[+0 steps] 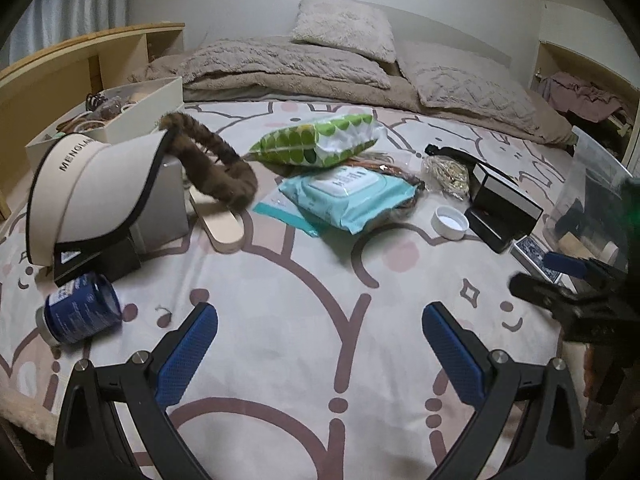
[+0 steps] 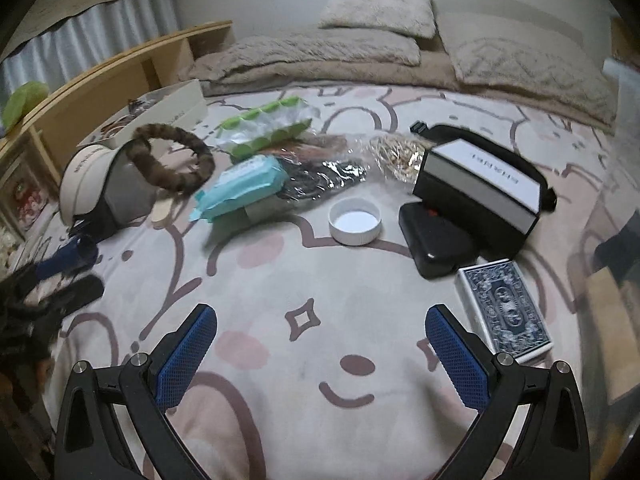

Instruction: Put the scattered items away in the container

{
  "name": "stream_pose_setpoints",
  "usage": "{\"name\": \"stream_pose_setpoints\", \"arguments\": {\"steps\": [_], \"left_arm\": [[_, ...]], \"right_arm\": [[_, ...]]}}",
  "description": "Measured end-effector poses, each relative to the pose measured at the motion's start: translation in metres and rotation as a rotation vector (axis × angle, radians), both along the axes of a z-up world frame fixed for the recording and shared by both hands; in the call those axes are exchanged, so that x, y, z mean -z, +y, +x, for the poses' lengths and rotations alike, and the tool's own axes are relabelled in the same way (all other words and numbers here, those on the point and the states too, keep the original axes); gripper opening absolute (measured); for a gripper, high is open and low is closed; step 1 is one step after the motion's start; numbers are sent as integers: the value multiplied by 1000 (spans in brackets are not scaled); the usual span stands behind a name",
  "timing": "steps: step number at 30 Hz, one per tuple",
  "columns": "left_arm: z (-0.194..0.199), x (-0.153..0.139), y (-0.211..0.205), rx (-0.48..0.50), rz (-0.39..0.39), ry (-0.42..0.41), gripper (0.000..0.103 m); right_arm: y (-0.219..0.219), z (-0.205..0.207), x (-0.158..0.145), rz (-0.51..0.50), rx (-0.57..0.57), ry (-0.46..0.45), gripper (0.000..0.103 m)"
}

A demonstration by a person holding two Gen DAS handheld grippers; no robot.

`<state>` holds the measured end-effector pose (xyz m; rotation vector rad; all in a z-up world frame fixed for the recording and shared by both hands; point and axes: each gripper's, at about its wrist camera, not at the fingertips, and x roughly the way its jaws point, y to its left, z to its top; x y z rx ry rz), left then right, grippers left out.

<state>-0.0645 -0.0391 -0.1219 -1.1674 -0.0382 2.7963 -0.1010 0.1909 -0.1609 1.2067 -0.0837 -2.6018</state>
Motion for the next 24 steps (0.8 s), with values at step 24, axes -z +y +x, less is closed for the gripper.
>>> {"name": "stream_pose_setpoints", "arguments": {"steps": [24], "left_arm": [[16, -6, 8, 73, 17, 34, 103]], "right_arm": [[-98, -75, 35, 158, -232, -49, 103]]}}
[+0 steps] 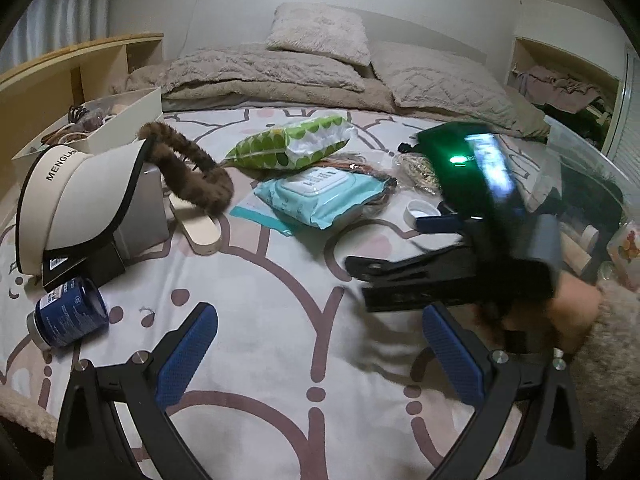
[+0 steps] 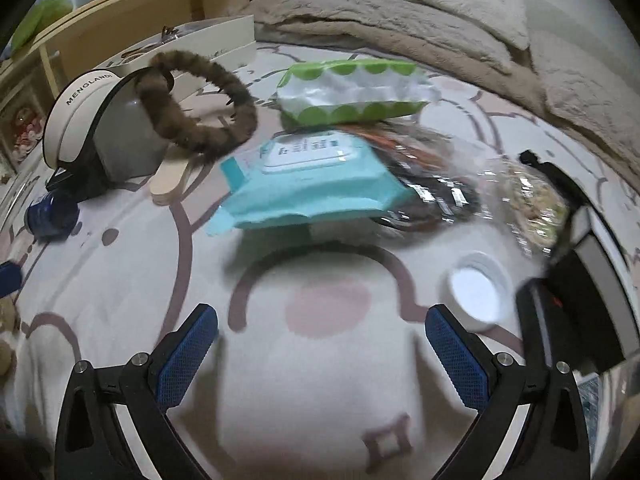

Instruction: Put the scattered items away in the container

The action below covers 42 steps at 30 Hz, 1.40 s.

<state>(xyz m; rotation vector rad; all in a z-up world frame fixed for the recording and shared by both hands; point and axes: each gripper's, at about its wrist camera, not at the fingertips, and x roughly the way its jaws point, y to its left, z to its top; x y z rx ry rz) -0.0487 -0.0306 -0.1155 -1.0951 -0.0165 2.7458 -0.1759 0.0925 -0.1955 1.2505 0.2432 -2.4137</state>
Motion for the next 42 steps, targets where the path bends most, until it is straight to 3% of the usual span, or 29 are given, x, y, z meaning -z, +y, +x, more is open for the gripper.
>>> {"name": "stream_pose_setpoints", "arguments": {"steps": [1, 4, 6, 10, 16, 27, 35, 37, 39, 42], "left_arm": [[1, -1, -1, 1, 5, 1, 103], [2, -2, -5, 2, 25, -2, 103], [1, -1, -9, 4, 49, -12, 103], [0, 0, -15, -2, 61, -16, 103], [-1, 0, -25, -18, 83, -11, 103], [-1, 0, -34, -30, 105, -12, 103], [1, -2, -36, -30, 118, -6, 103], [0, -2, -37, -29, 123, -6, 103], [0, -2, -37, -27, 124, -7, 103], [0, -2, -36, -19, 120, -8, 103]], "right_arm": [[-3, -4, 3, 9, -3, -6, 103], [-11, -19, 6, 69, -7, -9, 84], [-13, -29, 5, 110, 11, 0, 62], [-11, -48, -1, 94, 67, 3, 52], [-26, -72, 0, 112, 79, 1, 52], [-29, -100, 7, 69, 140, -99, 53], [-14, -105, 6, -86, 213, -118, 53], [-13, -106, 9, -95, 219, -144, 57], [-13, -107, 10, -73, 242, -146, 73], [-14, -107, 7, -32, 253, -108, 86]]}}
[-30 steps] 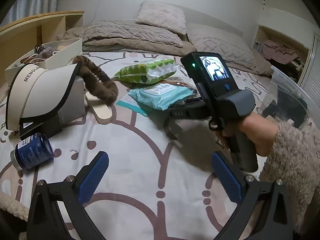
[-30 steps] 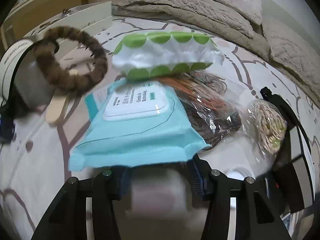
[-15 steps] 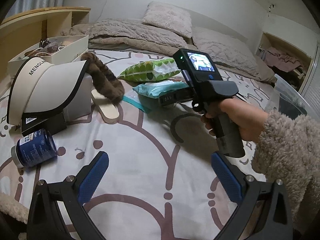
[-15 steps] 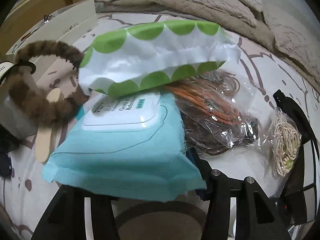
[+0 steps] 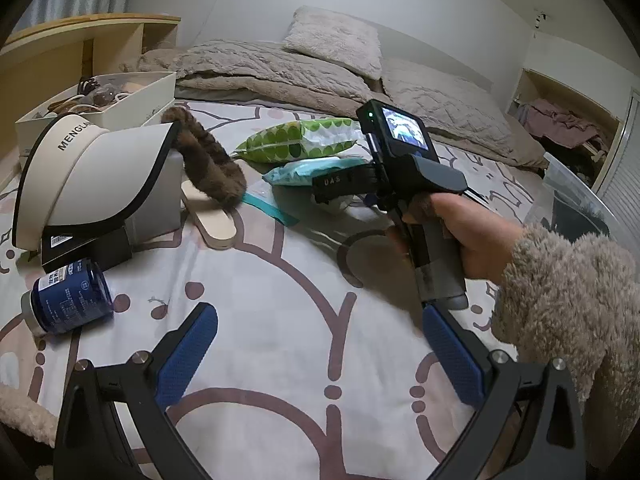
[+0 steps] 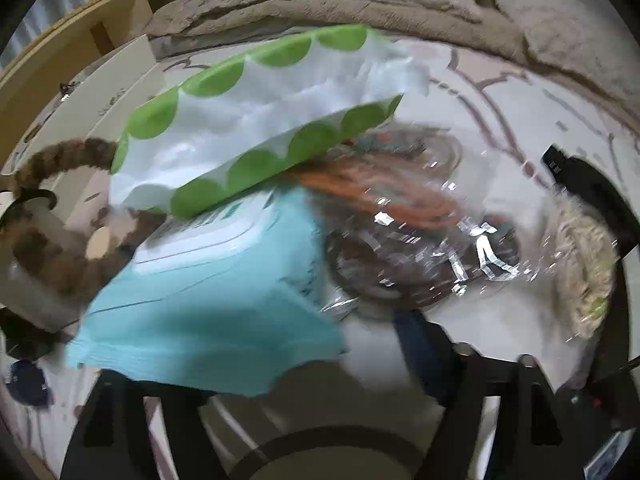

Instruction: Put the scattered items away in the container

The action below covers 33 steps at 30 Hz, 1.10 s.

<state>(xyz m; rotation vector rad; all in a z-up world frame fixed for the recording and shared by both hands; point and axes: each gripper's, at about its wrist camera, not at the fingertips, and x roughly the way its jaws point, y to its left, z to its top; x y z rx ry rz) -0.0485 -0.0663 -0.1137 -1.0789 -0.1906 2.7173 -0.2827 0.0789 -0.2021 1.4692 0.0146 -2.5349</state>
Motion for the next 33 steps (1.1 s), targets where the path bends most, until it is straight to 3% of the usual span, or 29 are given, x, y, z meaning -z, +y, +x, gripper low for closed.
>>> {"name": "stream_pose_setpoints", "arguments": {"steps": [3, 14, 16, 18, 23, 33], "left_arm": [[1, 0, 1, 6, 0, 3, 103], [-2, 5, 6, 34, -5, -9, 103], [-3, 6, 5, 30, -3, -15, 103], [-2, 6, 1, 18, 7, -17, 103], [-2, 6, -13, -35, 46, -24, 103], [-8, 14, -20, -61, 115, -61, 103]], "right_arm": [[-4, -2, 1, 38, -24, 18, 91], [-22, -9, 13, 89, -142, 59, 90], [-21, -3, 11, 89, -149, 60, 80], [-18, 5, 9, 95, -149, 66, 58], [-15, 40, 7, 119, -211, 93, 51], [1, 102, 4, 60, -299, 98, 51]]}}
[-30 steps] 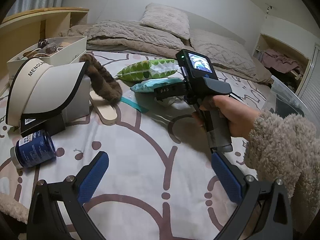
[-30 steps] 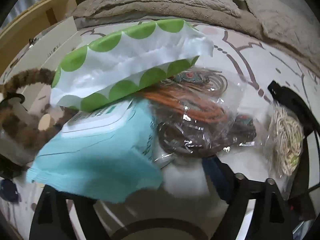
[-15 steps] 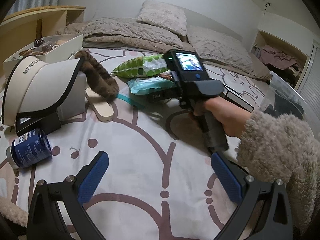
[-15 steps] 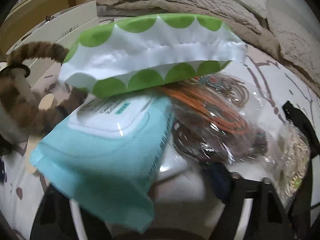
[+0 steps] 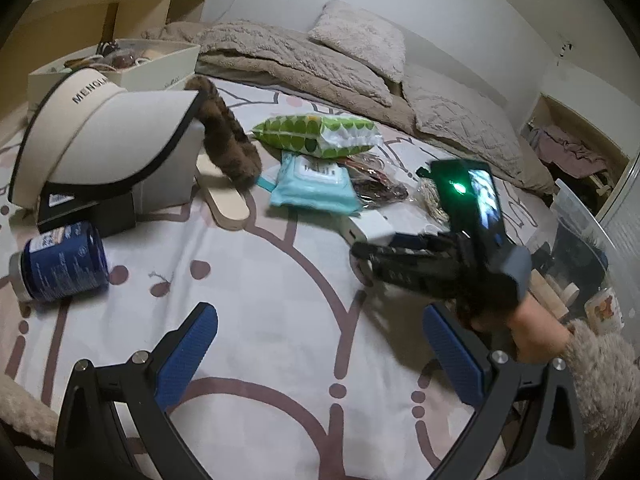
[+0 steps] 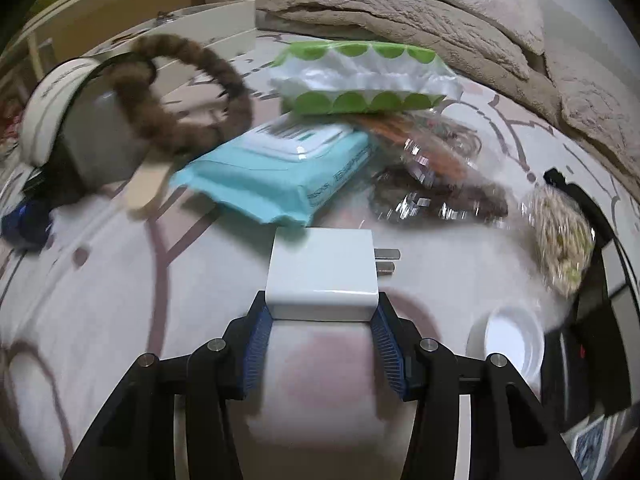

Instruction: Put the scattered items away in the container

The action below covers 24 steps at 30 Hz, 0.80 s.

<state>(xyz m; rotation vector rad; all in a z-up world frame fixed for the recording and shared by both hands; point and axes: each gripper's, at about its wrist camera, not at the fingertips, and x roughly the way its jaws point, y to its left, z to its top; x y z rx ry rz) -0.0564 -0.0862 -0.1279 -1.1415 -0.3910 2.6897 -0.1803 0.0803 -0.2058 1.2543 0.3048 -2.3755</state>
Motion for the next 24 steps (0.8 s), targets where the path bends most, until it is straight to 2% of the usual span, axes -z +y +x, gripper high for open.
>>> {"name": "stream_pose_setpoints", "arguments": {"steps": [10, 16, 22, 23, 24], "left_arm": [[-5, 13, 18, 61, 94, -79, 102], [-8, 26, 29, 54, 91, -130, 102], [-6, 31, 40, 92, 104, -162, 102], [-5, 31, 41, 91, 104, -162, 102], [-5, 31, 41, 90, 102, -162, 102]], "right_arm": [[5, 88, -5, -77, -146, -21, 51], [9, 118, -5, -123, -169, -42, 51], [19, 139, -8, -188, -198, -54, 51], [23, 141, -9, -196, -200, -60, 54], [28, 143, -11, -206, -195, -69, 66]]}}
